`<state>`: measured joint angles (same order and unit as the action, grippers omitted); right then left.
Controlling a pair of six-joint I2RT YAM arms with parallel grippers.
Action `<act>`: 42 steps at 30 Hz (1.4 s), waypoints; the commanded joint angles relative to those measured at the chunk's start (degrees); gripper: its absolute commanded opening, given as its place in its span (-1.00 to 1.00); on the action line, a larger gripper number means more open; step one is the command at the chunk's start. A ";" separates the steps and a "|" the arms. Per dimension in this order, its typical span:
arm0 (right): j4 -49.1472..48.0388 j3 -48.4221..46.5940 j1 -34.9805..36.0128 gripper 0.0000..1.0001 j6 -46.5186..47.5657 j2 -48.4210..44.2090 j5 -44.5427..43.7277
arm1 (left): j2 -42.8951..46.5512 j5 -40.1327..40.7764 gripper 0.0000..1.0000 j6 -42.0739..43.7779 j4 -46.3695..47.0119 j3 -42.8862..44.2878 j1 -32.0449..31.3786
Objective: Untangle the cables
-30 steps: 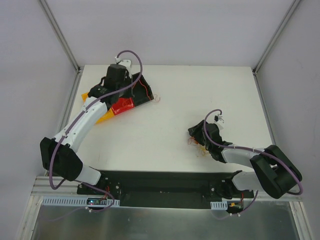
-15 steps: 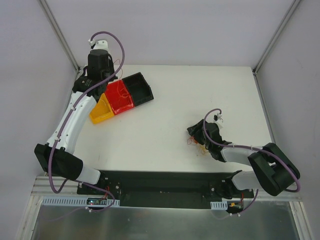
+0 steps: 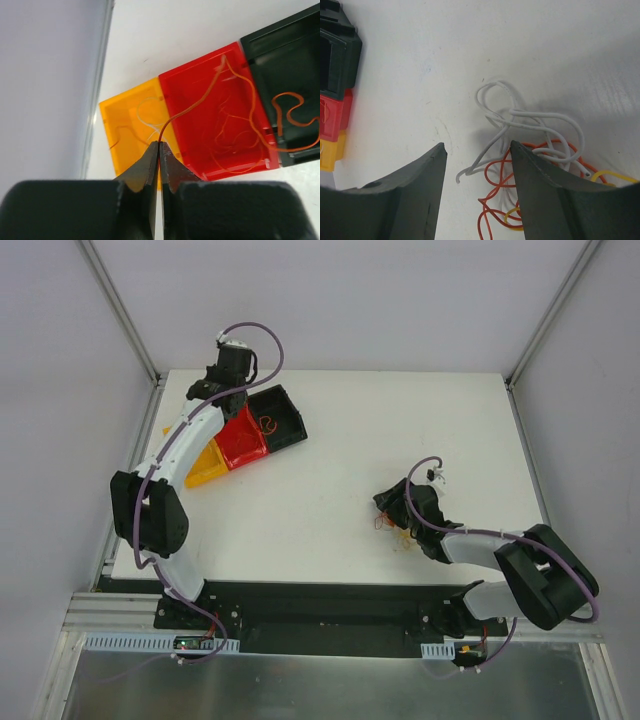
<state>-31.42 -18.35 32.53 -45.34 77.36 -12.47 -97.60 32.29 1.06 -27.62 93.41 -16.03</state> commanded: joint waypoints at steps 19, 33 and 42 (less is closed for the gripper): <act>-0.48 -1.25 -0.37 0.15 0.78 2.09 2.19 | 7.69 16.13 -1.00 21.17 15.39 -4.46 1.71; -0.84 -1.25 -0.54 0.15 0.69 2.35 2.36 | -2.41 3.75 -1.00 28.29 15.14 -9.12 -6.38; -1.10 -1.25 -0.72 0.15 0.52 2.62 2.71 | -4.00 -11.27 -1.00 29.00 10.92 -8.85 -8.05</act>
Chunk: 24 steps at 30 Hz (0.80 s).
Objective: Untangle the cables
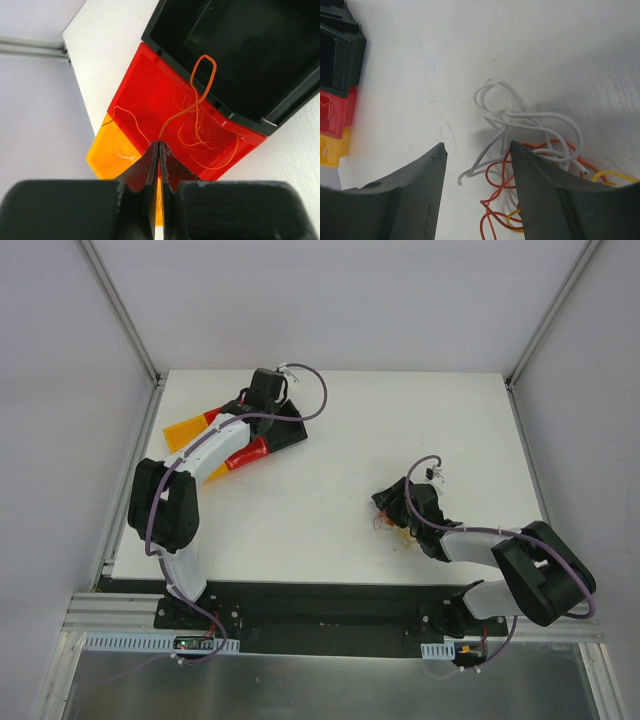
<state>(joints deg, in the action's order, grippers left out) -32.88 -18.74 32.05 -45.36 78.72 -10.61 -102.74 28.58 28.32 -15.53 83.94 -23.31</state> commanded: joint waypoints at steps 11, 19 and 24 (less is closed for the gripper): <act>0.28 -0.86 -0.24 0.14 0.63 1.35 1.03 | 3.95 -19.43 -1.00 -4.31 -1.79 -2.47 -0.51; 0.19 -0.68 -0.32 0.14 0.54 1.09 1.03 | 4.83 -24.00 -1.00 -15.12 -1.79 -2.47 7.13; 0.10 -0.77 -0.32 0.14 0.63 1.44 1.21 | 4.13 -28.48 -1.00 -21.19 -1.79 -2.47 12.93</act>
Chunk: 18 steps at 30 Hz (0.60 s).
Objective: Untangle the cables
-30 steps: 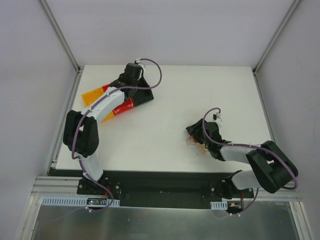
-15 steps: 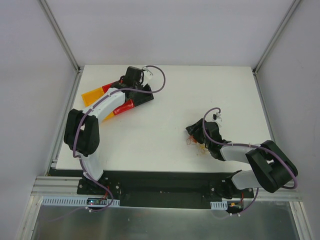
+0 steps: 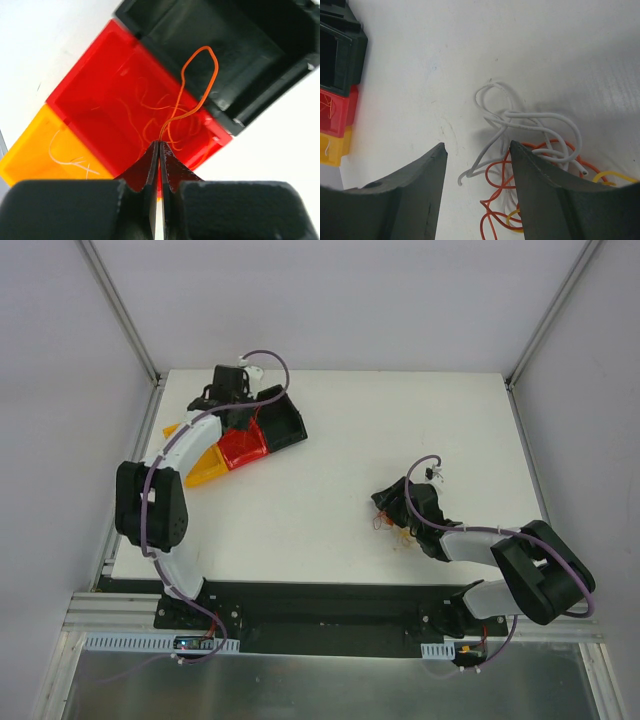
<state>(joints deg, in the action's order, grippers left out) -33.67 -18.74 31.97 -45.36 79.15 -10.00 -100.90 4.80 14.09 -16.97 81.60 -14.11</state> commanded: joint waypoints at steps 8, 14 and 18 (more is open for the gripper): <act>0.80 -0.95 -0.24 0.14 0.72 1.09 0.77 | -3.33 -8.75 -1.00 -18.03 -2.80 2.41 9.88; 0.80 -1.12 -0.24 0.14 0.71 1.35 0.77 | -11.23 -6.03 -1.00 -25.23 -15.00 10.67 10.50; 0.80 -1.12 -0.32 0.14 0.80 1.27 0.77 | -14.14 -5.68 -1.00 -29.11 -17.57 13.75 10.86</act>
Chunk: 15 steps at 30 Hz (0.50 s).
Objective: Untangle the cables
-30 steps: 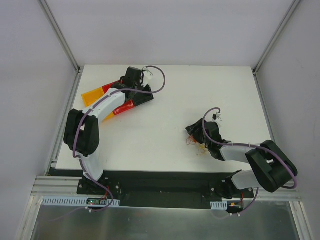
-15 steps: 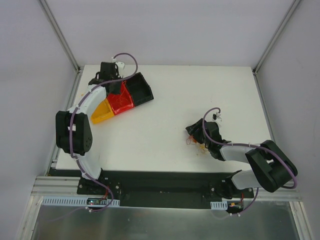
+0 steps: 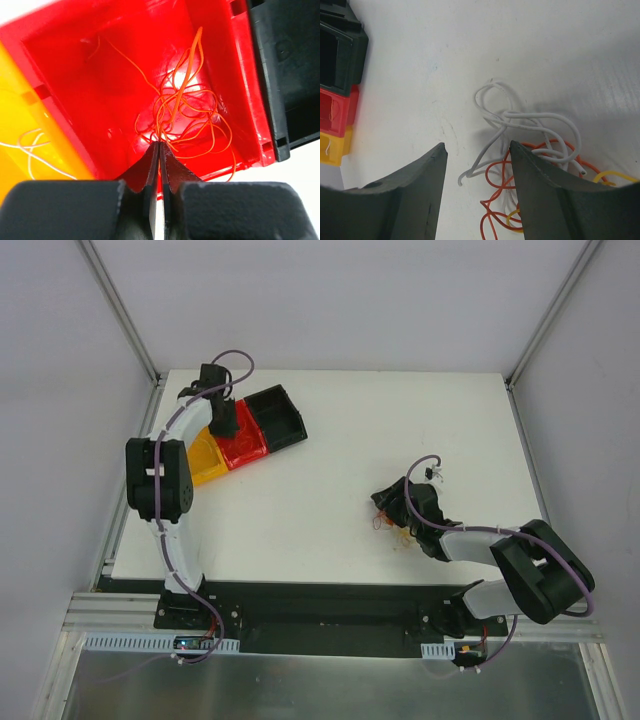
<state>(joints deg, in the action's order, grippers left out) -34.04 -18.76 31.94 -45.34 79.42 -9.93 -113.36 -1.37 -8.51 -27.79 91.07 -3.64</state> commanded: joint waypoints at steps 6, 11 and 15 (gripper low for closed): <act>1.26 -1.10 -0.22 0.14 0.87 0.91 0.62 | -5.64 -2.24 -0.94 -8.54 -10.26 11.23 0.47; 1.26 -1.10 -0.13 0.14 1.57 0.48 0.79 | -0.48 -0.84 -0.12 -9.94 -10.53 10.80 0.39; 1.17 -1.54 -0.22 0.14 3.06 0.21 2.02 | 6.82 -0.92 0.19 -10.03 -10.27 9.04 0.39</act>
<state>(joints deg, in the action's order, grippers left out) -34.06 -18.81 31.86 -44.71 79.44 -9.58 -116.84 -2.52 -17.28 -36.71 100.31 -3.64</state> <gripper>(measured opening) 0.567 0.544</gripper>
